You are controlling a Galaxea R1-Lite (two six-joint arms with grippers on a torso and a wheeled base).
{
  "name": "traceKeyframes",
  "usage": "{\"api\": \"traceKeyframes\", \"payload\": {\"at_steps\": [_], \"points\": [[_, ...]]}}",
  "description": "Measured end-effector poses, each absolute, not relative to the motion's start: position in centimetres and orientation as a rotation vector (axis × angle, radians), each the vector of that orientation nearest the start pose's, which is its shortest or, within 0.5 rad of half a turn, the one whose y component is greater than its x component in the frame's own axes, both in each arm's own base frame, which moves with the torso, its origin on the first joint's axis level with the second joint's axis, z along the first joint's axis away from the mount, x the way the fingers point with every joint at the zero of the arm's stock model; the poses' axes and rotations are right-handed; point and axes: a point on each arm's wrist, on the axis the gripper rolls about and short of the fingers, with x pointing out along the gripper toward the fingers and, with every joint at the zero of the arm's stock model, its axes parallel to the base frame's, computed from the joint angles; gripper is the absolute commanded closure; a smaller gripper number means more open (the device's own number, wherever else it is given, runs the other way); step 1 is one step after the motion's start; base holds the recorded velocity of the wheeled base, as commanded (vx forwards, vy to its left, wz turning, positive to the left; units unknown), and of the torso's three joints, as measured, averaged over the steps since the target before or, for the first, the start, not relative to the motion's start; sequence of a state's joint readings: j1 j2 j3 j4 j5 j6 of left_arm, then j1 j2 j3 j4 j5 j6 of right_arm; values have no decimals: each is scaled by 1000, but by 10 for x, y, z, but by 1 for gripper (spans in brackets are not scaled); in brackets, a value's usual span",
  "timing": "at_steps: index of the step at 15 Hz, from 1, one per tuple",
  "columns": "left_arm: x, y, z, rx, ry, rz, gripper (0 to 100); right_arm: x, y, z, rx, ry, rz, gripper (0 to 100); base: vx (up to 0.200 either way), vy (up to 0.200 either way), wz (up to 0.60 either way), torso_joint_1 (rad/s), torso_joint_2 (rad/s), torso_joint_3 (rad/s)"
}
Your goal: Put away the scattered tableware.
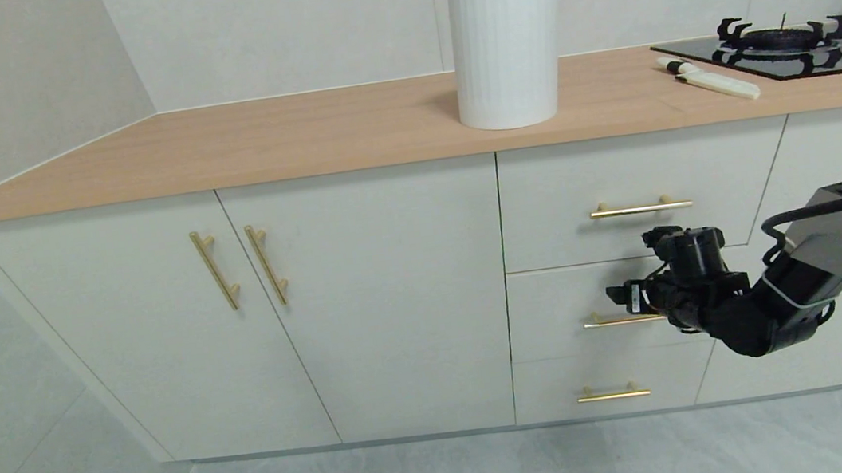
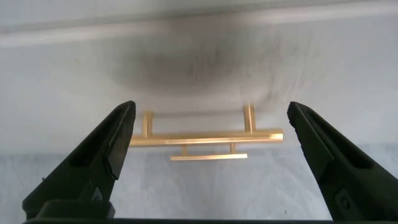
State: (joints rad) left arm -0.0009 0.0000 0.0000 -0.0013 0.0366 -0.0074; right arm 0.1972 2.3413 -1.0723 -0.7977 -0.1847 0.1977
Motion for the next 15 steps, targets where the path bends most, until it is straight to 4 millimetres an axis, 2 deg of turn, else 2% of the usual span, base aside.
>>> {"api": "traceKeyframes", "payload": {"at_steps": [5,10,12,15], "points": [[-23,1,76,-7,-2,35,0,429,81,21,113,385,-76,0,0,0,0,0,0,0],[-23,1,76,-7,-1,35,0,432,81,20,118,362,-81,0,0,0,0,0,0,0],[-23,1,76,-7,-1,35,0,426,79,28,122,348,-93,0,0,0,0,0,0,0],[-23,1,76,-7,-1,35,0,394,73,60,122,337,-107,0,0,0,0,0,0,0]]}}
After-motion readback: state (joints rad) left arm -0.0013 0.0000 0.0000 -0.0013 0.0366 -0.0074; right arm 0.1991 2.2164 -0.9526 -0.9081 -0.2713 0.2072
